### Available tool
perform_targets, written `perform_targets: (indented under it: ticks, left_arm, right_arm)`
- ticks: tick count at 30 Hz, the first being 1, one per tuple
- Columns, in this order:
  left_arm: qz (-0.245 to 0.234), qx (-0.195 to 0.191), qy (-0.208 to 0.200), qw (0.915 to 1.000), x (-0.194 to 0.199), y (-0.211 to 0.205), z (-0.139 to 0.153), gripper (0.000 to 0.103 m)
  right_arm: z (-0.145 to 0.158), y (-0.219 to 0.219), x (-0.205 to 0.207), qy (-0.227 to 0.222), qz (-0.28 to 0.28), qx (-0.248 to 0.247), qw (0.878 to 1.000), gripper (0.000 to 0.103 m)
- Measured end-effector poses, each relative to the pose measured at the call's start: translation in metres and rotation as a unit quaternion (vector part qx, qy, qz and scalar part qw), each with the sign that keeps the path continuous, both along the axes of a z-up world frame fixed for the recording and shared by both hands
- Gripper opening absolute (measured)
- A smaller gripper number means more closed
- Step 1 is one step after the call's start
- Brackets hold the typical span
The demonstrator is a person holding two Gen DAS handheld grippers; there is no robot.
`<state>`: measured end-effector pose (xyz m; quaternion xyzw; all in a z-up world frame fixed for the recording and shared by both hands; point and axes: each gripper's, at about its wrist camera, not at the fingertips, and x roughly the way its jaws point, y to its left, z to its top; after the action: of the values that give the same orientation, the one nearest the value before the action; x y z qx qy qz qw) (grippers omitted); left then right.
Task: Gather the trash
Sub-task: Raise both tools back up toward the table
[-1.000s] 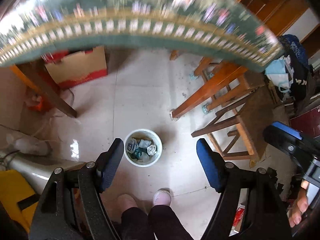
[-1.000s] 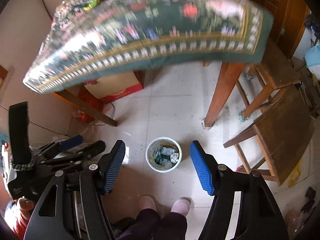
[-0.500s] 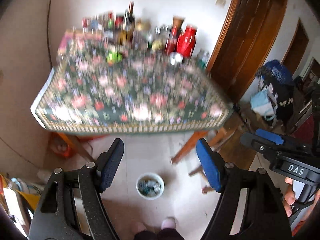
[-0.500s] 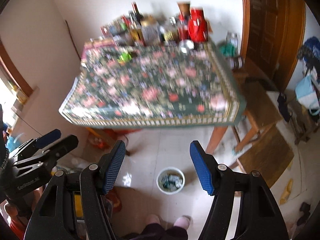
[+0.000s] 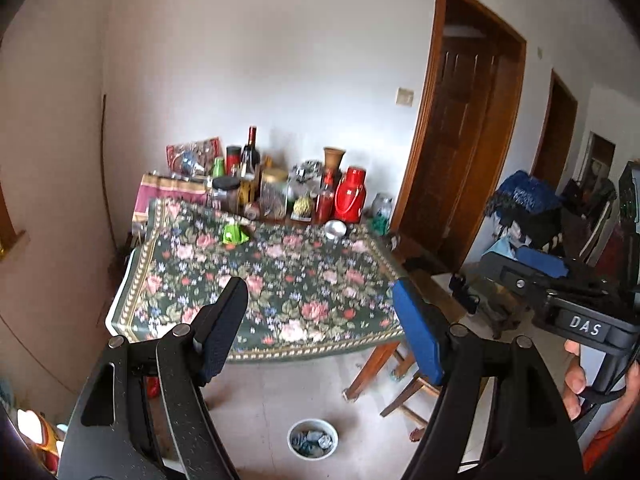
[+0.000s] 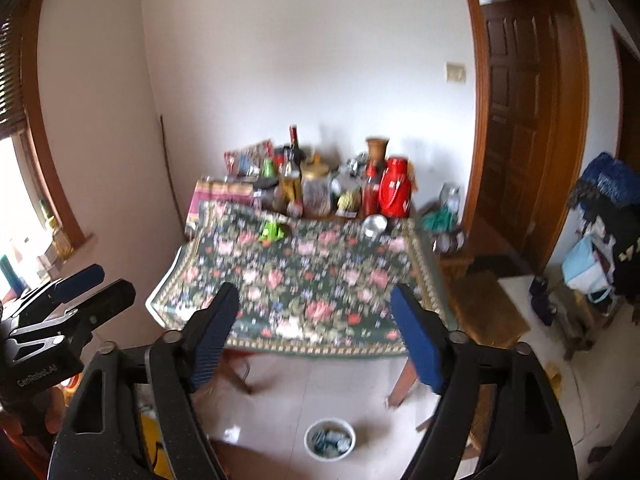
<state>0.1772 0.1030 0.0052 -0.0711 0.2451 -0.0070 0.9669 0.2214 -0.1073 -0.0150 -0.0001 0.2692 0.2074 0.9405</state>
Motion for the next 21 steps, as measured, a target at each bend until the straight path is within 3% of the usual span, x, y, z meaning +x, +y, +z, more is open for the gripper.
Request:
perform_targets:
  ticks: [3, 10, 16, 18, 21]
  left_arm:
    - [0.003, 0.008, -0.010, 0.9999, 0.002, 0.006, 0.006, 0.079]
    - [0.008, 0.017, -0.011, 0.9998, 0.026, 0.010, 0.004, 0.087]
    - [0.033, 0.024, -0.013, 0.9991, 0.075, 0.008, -0.003, 0.088]
    - [0.048, 0.024, -0.016, 0.9984, 0.093, 0.009, -0.002, 0.099]
    - [0.071, 0.019, -0.027, 0.9969, 0.127, 0.010, 0.002, 0.101]
  right_arm:
    - [0.006, -0.001, -0.003, -0.021, -0.020, 0.006, 1.000, 0.089]
    - [0.003, -0.003, 0.024, -0.018, -0.041, 0.003, 0.999, 0.089]
    - [0.003, -0.009, 0.064, -0.026, -0.042, 0.007, 0.999, 0.089]
    - [0.003, -0.011, 0.085, -0.029, -0.038, 0.005, 0.999, 0.089]
    - [0.006, -0.014, 0.115, -0.032, -0.029, 0.004, 0.999, 0.089]
